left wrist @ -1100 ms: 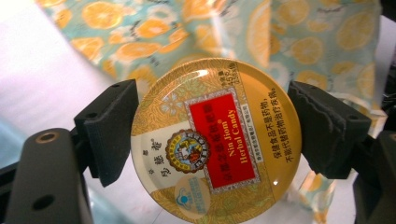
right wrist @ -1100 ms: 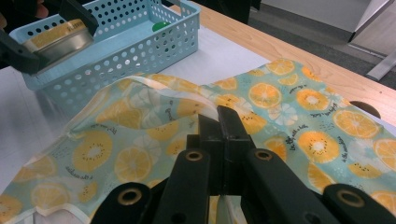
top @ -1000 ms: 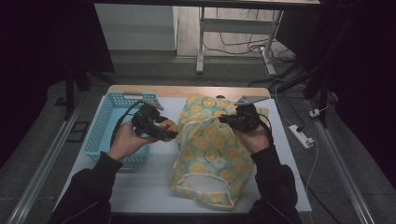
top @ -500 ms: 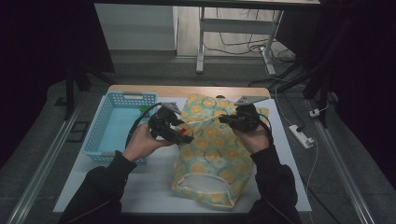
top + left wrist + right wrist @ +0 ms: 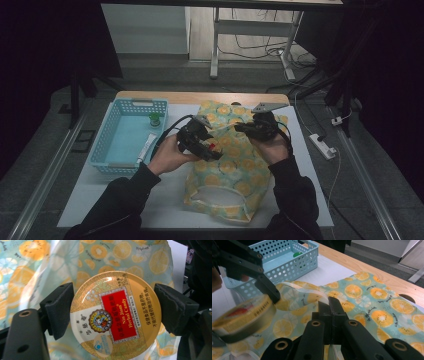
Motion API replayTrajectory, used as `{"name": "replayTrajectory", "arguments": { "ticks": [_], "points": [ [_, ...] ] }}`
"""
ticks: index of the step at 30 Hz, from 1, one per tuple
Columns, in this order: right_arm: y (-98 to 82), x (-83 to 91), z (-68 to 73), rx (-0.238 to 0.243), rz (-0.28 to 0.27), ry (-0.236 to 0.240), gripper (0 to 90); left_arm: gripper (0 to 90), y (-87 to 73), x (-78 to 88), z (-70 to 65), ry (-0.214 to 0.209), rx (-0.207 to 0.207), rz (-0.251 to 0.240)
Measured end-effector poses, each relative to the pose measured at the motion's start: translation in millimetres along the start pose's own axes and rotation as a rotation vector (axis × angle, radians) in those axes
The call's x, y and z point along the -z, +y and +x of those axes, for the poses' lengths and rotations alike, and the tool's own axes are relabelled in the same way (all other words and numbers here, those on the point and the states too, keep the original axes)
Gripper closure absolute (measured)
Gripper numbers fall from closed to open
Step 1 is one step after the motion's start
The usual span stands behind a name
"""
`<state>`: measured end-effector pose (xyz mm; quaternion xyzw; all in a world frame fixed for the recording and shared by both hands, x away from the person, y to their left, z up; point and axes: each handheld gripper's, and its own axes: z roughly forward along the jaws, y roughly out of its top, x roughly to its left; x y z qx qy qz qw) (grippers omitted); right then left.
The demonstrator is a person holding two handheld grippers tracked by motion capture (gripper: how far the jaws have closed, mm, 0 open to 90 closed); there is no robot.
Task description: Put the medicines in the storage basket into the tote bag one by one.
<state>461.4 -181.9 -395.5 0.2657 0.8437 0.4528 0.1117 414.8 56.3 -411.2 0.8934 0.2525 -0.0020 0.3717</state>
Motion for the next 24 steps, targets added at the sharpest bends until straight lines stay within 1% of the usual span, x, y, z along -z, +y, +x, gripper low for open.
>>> {"name": "replayTrajectory", "arguments": {
  "ticks": [7, 10, 14, 21, 24],
  "points": [
    [0.6, 0.1, 1.0, 0.002, -0.001, 0.000, 89.9, 20.5, 7.0, -17.1, -3.5, -0.018, -0.008, 0.000],
    [0.5, 0.3, 1.0, 0.002, -0.002, 0.000, 89.9, 20.5, 9.8, -24.7, -5.6, -0.027, -0.018, -0.001],
    [0.6, 0.7, 1.0, 0.001, -0.005, 0.002, 89.9, 20.5, 13.1, -36.2, -7.0, -0.026, -0.028, 0.005],
    [1.2, 1.8, 1.9, 0.004, -0.011, 0.002, 89.9, 20.5, 12.6, -58.1, -2.4, -0.025, -0.056, 0.001],
    [1.1, 1.7, 1.8, 0.004, -0.011, 0.001, 89.9, 20.5, 11.5, -66.7, 0.4, -0.012, -0.074, 0.007]
  ]
}}
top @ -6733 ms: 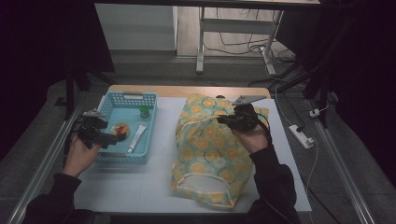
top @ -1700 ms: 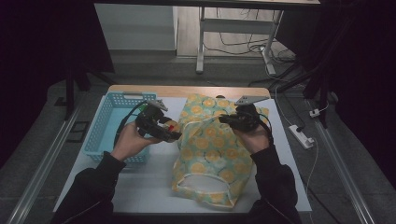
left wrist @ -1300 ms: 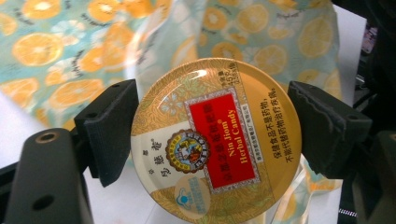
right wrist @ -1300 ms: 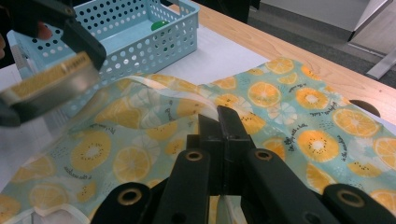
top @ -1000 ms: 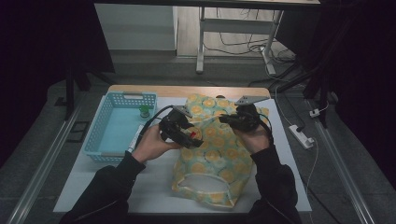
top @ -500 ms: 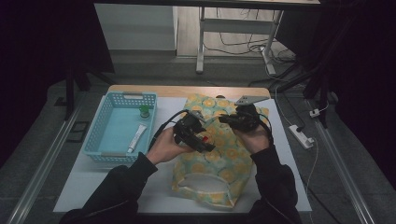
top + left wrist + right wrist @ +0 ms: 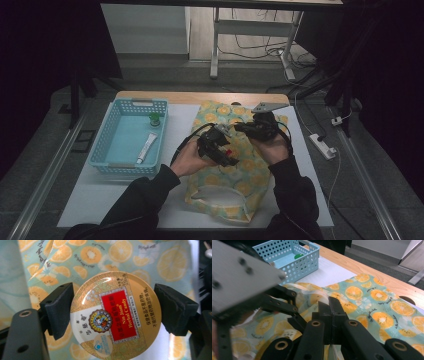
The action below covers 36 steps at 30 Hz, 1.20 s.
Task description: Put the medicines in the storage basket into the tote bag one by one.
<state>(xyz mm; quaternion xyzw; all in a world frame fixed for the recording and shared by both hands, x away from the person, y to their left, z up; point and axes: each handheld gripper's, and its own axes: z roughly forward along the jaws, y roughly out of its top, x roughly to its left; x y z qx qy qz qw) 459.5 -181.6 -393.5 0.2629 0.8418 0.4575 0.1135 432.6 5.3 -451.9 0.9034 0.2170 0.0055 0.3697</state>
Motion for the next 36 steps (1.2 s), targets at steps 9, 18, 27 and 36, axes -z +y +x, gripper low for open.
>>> {"name": "replayTrajectory", "arguments": {
  "ticks": [9, 18, 27, 36],
  "points": [
    [-1.1, -0.8, -1.2, -0.002, 0.005, -0.004, 89.9, 20.5, -3.9, -21.2, 8.3, 0.064, -0.003, 0.020],
    [-3.6, -3.8, -4.4, -0.011, 0.011, -0.009, 89.9, 20.4, -11.2, -39.2, 19.8, 0.105, -0.010, 0.019],
    [-6.1, -8.3, -6.5, -0.015, 0.025, -0.016, 89.9, 20.4, -14.1, -51.6, 25.6, 0.136, -0.022, 0.017],
    [-8.6, -10.2, -9.4, -0.024, 0.036, -0.022, 89.9, 20.2, -14.0, -61.9, 27.6, 0.175, -0.020, 0.030]
  ]
}}
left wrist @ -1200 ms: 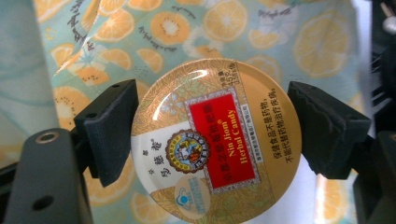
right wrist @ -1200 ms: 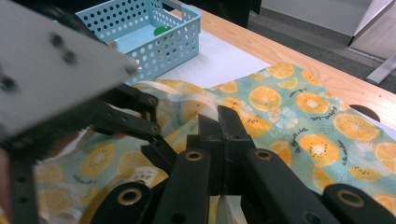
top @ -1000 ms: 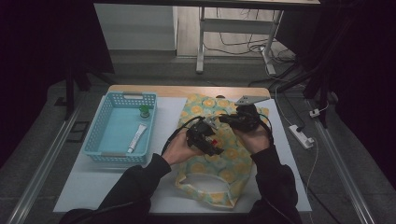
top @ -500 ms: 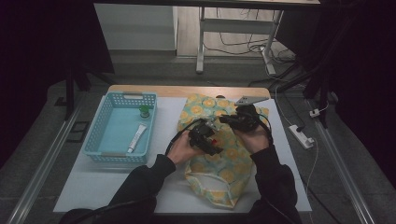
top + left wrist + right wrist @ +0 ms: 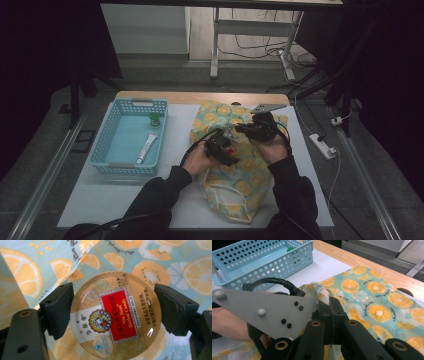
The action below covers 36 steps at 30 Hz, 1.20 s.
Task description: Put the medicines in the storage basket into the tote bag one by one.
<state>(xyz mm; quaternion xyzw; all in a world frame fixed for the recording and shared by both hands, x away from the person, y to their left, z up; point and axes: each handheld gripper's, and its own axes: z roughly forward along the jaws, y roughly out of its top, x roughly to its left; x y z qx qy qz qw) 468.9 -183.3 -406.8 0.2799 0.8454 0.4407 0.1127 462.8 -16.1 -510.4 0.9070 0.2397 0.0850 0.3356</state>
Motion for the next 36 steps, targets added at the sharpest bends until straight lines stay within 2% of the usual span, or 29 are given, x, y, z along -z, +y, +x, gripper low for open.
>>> {"name": "replayTrajectory", "arguments": {
  "ticks": [6, 10, 14, 18, 25, 29, 36],
  "points": [
    [-0.8, 0.3, -1.5, -0.003, 0.000, -0.003, 89.9, 19.2, 0.2, -2.9, -0.4, 0.006, 0.013, -0.002],
    [-0.7, 0.8, -1.5, -0.005, -0.004, -0.001, 89.8, 15.0, 0.3, -0.9, -1.1, -0.003, 0.029, -0.012],
    [-0.6, 1.3, -1.5, -0.004, -0.006, 0.001, 89.8, 11.2, 1.9, 2.7, -1.9, -0.014, 0.021, -0.006],
    [-0.6, 1.5, -1.5, -0.004, -0.006, 0.002, 89.8, 8.6, 3.8, 10.3, -4.2, -0.022, 0.026, -0.010],
    [-0.3, 2.5, -1.5, 0.000, -0.007, 0.003, 89.8, 4.1, 4.5, 28.7, -7.9, -0.060, 0.077, -0.054],
    [-0.2, 3.2, -1.5, -0.002, -0.008, 0.003, 89.8, 3.3, 3.5, 40.9, -9.9, -0.073, 0.068, -0.061],
    [-0.4, 2.3, -1.2, 0.003, -0.003, 0.007, 89.8, 0.0, -1.0, 60.3, -11.6, -0.127, 0.100, -0.094]
  ]
}}
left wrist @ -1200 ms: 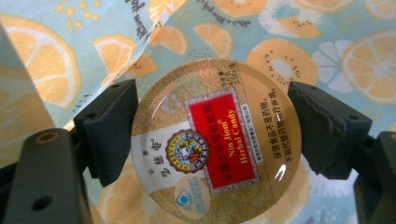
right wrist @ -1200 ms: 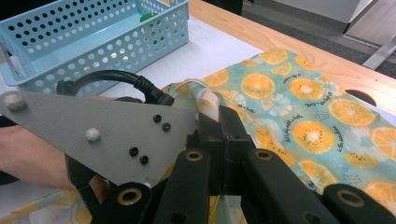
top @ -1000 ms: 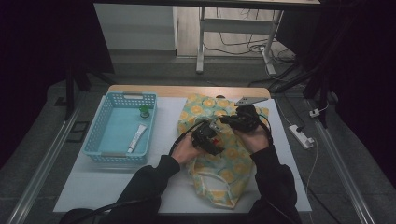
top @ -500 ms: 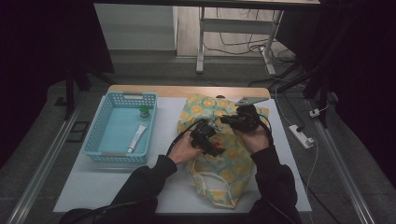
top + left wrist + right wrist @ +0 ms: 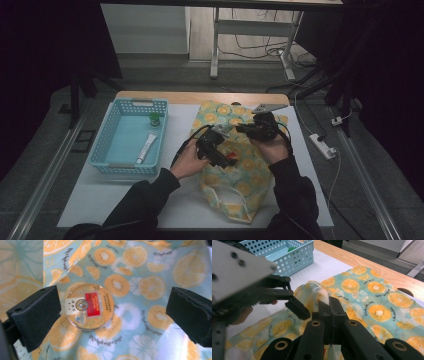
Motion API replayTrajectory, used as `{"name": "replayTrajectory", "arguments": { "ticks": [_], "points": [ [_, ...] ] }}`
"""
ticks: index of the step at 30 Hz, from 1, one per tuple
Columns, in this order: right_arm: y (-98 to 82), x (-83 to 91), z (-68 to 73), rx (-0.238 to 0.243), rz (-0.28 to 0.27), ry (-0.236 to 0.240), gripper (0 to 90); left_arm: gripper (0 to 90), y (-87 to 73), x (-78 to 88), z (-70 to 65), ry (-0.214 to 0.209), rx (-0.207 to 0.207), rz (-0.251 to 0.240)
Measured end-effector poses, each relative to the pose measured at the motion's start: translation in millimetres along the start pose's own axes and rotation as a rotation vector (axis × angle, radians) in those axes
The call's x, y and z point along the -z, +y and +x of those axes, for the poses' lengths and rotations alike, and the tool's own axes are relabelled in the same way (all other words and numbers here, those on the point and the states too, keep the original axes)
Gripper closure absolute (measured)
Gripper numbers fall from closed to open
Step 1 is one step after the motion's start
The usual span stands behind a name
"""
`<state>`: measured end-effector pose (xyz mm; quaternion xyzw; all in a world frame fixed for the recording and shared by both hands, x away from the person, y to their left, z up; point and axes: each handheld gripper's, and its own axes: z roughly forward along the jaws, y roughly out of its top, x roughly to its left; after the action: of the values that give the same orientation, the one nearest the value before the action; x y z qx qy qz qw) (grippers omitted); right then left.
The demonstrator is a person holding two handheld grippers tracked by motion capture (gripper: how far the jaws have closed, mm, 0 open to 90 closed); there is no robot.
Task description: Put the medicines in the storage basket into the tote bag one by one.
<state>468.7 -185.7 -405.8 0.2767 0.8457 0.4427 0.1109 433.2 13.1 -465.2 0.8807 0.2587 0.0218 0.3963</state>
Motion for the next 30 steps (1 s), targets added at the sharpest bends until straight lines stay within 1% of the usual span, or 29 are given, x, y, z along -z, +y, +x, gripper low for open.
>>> {"name": "replayTrajectory", "arguments": {
  "ticks": [5, 10, 13, 16, 20, 23, 27, 30],
  "points": [
    [0.0, 0.3, 0.1, -0.001, -0.001, -0.001, 89.8, 0.0, -4.3, 11.3, 0.3, -0.008, 0.006, -0.014],
    [-0.2, 0.8, -0.2, -0.002, 0.001, -0.001, 89.8, 0.0, -11.3, 22.8, 6.6, -0.014, 0.021, -0.037],
    [-0.5, 0.2, -0.3, -0.002, 0.001, 0.001, 89.8, 0.0, -14.6, 29.8, 10.0, -0.009, 0.034, -0.051],
    [-0.6, -0.1, -0.2, -0.003, 0.003, 0.001, 89.8, 0.0, -17.2, 36.6, 13.0, 0.001, 0.035, -0.061],
    [-0.6, -0.1, 0.1, -0.002, 0.003, 0.000, 89.8, 0.0, -21.8, 44.7, 17.6, 0.010, 0.033, -0.060],
    [-0.5, -0.1, 0.3, -0.001, 0.002, 0.000, 89.8, 0.0, -25.3, 48.9, 22.7, 0.005, 0.040, -0.049],
    [-0.5, 0.0, 0.2, -0.001, 0.002, -0.001, 89.8, 0.0, -30.7, 56.2, 30.1, -0.004, 0.053, -0.060],
    [-0.8, -0.1, 0.1, -0.003, 0.003, -0.002, 89.8, 0.0, -35.8, 62.3, 36.0, -0.007, 0.059, -0.058]
  ]
}}
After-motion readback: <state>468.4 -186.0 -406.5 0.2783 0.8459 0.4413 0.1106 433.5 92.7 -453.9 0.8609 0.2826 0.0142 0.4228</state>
